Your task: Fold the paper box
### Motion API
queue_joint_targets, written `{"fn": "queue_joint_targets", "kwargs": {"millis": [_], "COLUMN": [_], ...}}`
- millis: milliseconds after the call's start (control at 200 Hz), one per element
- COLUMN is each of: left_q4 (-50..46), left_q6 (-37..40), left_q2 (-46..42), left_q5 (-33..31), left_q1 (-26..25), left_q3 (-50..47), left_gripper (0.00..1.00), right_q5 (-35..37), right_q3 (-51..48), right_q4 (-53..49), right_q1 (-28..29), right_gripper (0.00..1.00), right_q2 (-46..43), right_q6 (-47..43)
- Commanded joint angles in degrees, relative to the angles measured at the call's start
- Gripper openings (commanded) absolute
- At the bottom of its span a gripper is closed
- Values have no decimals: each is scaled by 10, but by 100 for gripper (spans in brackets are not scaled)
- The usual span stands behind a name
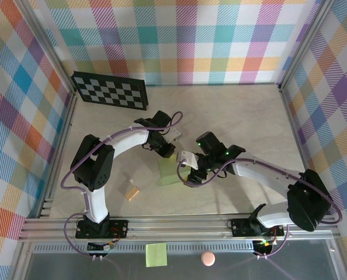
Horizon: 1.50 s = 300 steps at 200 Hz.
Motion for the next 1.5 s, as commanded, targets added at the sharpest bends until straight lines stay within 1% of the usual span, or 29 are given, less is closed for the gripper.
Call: {"fn": "queue_joint_targets", "kwargs": {"millis": [0, 90, 180, 335, 515, 660, 830, 995, 1185, 1315, 1385, 1455, 1495], "left_q4": [-26, -27, -29, -37, -44, -46, -47, -47, -52, -42, -32, -17, -10], "left_q6": [9, 9, 9, 9, 10, 11, 12, 15, 19, 20, 18, 15, 11], "left_q2": [17, 20, 21, 24, 33, 39, 40, 45, 47, 31, 13, -10, -23], "left_q5": [-19, -17, -19, -29, -39, -39, -41, -44, -48, -51, -51, -56, -67], "left_q1": [4, 4, 4, 4, 4, 4, 4, 4, 4, 4, 4, 4, 4], "left_q3": [6, 8, 11, 17, 25, 28, 33, 35, 39, 32, 25, 14, 10], "left_gripper": [7, 7, 8, 8, 8, 8, 8, 8, 8, 8, 8, 10, 12], "right_q5": [14, 25, 68, 144, 169, 187, 195, 196, 189, 174, 165, 159, 159], "right_q3": [20, 31, 39, 38, 41, 55, 76, 90, 111, 125, 135, 146, 151], "right_q4": [2, 3, 13, 50, 66, 66, 55, 54, 44, 15, -3, -23, -31], "right_q1": [16, 26, 42, 60, 62, 61, 62, 62, 60, 56, 55, 54, 54], "right_gripper": [79, 79, 79, 77, 76, 72, 62, 60, 55, 47, 44, 41, 41], "right_q2": [32, 57, 78, 84, 79, 83, 101, 116, 128, 132, 134, 136, 136], "right_q6": [-98, -119, -141, -171, -212, -239, -265, -283, -299, -305, -301, -293, -290]}}
